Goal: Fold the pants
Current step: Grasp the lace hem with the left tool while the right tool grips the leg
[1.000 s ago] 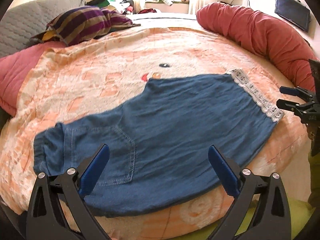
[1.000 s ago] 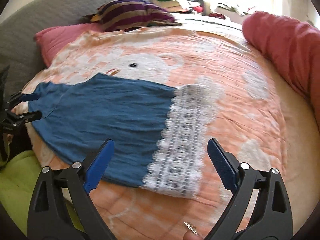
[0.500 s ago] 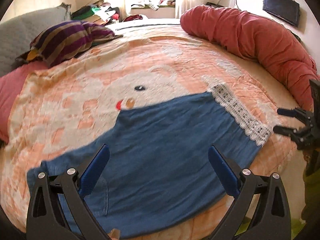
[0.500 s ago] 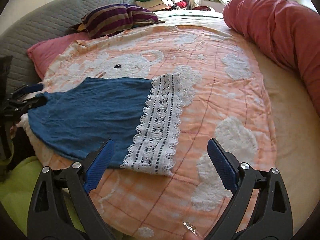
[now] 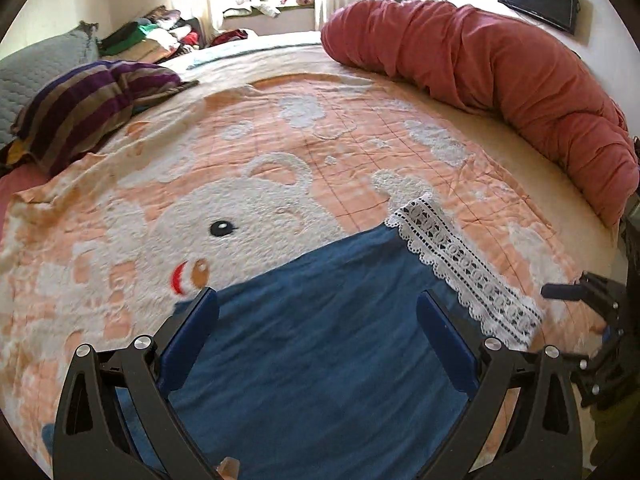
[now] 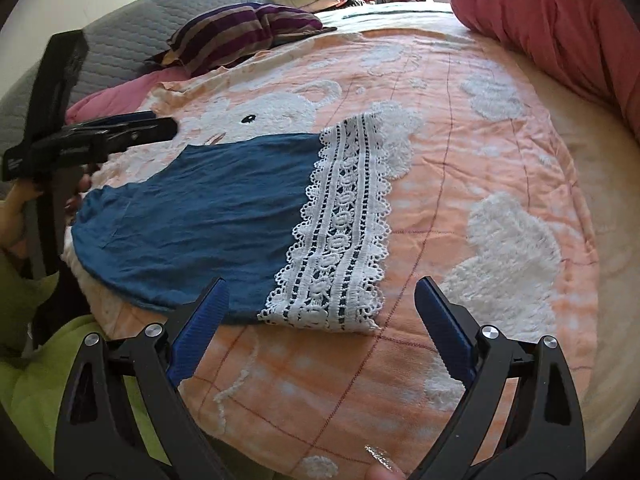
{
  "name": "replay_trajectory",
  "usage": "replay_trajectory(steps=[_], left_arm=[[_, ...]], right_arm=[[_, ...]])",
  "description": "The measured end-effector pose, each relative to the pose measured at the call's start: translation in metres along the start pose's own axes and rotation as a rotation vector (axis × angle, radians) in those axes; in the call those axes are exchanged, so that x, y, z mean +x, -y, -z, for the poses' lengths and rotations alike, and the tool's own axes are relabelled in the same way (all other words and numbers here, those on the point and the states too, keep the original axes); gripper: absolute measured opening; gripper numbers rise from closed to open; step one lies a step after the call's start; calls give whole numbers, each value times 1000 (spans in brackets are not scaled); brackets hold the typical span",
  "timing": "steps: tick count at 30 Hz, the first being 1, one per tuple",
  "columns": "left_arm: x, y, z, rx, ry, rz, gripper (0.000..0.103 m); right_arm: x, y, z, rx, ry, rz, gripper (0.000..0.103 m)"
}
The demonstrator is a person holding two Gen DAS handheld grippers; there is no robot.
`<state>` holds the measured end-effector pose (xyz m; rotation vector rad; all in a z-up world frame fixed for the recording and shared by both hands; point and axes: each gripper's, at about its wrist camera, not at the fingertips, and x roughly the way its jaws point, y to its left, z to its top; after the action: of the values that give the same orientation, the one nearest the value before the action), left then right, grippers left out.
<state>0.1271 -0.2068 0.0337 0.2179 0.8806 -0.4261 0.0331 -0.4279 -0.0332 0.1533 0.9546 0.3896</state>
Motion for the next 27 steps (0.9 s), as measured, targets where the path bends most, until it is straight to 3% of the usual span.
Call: replay_trajectory(steps=[5,10,18,21,24,27], left_arm=[[36,9,-19,31,-33,34,98],[66,25,-32,98,-42,37,97],[119,33,-40,149,-84,91,97],[136,31,-39,146,-120,144,85],[151,31,-33,128,-162,186,84],[151,30,-31,104,-156,218,74]], right_arm=[[12,-2,0,14,-14,-26,83],[30,5,2,64,-43,-8,69],[33,5,3,77,-1,-30,48],[35,4,2,67,3,-31,48],[42,9,0,98,10,-51,48],[44,7,-3,88,18,-64,36]])
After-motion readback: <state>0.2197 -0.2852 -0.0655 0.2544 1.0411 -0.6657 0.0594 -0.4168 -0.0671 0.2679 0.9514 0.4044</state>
